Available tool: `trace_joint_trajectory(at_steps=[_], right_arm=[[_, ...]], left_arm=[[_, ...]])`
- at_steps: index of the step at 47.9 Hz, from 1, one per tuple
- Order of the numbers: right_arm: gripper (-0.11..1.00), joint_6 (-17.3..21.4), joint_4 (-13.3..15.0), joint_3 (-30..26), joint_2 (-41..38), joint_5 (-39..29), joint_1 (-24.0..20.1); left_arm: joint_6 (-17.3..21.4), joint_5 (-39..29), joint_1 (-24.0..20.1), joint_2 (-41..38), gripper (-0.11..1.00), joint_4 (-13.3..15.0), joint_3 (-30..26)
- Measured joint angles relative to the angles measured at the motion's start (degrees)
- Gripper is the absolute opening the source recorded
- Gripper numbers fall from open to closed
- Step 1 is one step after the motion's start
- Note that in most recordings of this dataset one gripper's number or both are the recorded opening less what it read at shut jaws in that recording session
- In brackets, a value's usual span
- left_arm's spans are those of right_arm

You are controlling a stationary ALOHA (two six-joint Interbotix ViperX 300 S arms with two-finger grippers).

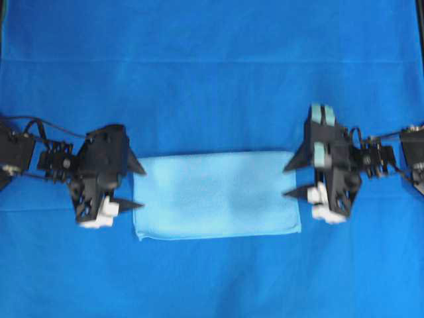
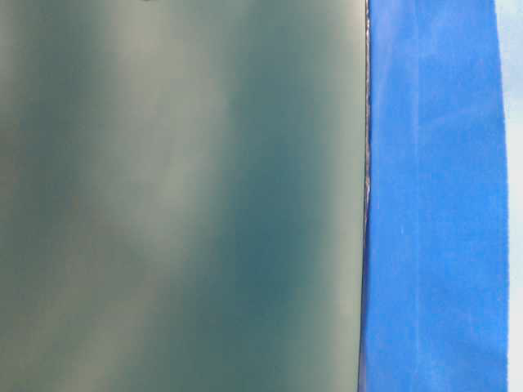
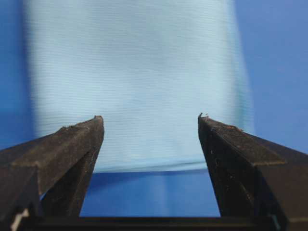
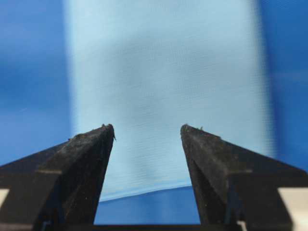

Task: Fold the light blue towel.
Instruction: 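Open both grippers and lift them off the folded towel, then grasp the folded towel's side ends with both grippers and lift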

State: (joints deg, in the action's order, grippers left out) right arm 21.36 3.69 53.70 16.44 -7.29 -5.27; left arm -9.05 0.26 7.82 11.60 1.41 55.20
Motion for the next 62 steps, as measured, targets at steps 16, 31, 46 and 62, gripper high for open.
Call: trace_joint_trajectory(at_steps=[16, 31, 46, 62], right_arm=[[0.61, 0.0, 2.1, 0.2, -6.6, -0.9, 8.6], [0.61, 0.0, 2.3, 0.0, -14.2, 1.1, 11.7], [0.53, 0.0, 2.4, -0.4, -14.4, 1.2, 12.3], [0.01, 0.0, 2.4, -0.4, -14.2, 1.1, 12.3]], left_arm=[[2.5, 0.0, -6.9, -4.2, 0.75, 0.0, 0.4], [4.2, 1.5, -10.0, -9.9, 0.73, -0.1, 0.4], [5.3, 1.5, -11.2, -10.4, 0.47, -0.1, 0.5], [5.4, 0.5, -11.2, -10.4, 0.01, -0.1, 0.5]])
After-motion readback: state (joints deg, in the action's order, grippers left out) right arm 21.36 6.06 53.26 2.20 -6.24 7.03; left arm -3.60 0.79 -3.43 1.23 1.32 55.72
